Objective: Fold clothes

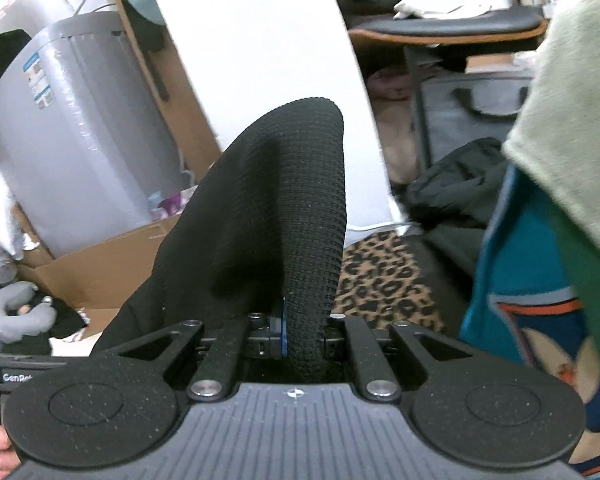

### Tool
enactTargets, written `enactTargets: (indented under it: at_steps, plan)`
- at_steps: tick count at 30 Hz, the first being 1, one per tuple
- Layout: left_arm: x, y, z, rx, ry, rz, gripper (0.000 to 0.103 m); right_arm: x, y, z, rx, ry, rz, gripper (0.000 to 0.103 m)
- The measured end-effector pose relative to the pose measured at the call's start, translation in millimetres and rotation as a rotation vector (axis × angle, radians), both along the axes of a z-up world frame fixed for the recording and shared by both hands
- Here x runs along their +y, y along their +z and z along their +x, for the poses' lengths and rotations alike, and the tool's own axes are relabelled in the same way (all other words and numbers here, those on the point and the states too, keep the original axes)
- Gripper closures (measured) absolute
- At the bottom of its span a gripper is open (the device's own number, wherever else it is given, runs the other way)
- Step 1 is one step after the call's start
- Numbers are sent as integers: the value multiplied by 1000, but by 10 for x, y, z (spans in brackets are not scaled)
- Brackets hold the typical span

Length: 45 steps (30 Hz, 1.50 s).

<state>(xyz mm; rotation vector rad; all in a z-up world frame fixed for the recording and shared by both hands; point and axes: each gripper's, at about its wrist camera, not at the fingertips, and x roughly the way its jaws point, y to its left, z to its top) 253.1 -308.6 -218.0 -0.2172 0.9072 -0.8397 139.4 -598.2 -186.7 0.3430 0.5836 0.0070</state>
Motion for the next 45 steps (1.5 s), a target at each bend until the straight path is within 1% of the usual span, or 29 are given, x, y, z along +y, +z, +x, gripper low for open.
enactTargets:
  at_steps: [4,7,10,14,17,19,29,36,39,42,45]
  plan:
    - [-138,-108,-76,27,30,-38,70,-75,35,-35,0,-58,-26,96]
    - [-243,-208,-96,47,49,-49,70,-100,26,-24,4,-78,-59,96]
    - [-314,-303,-105,52,53,-52,70,-176,-41,10,24,-106,-57,96]
    - [-366,-456,-46,73,54,-49,70,-230,-185,116,50,-105,-70,96]
    - [-417,-559,82,72,37,-45,70,-263,-282,224,52,-101,-72,96]
    - [-470,-605,172,51,21,-33,70,-287,-355,309,50,-100,-75,96]
    - [-570,-701,601,13,-23,-23,70,-407,-534,850,50,-99,-65,95]
    - [-650,-763,836,5,-27,-10,71,-543,-641,1169,88,-123,15,95]
    - [-696,-799,940,16,-25,-3,71,-590,-712,1326,112,-126,32,95]
    - [-709,-858,1074,64,-14,-14,71,-589,-761,1487,135,-123,14,95]
    - [-724,-917,1220,101,2,-17,71,-644,-829,1611,144,-127,39,95]
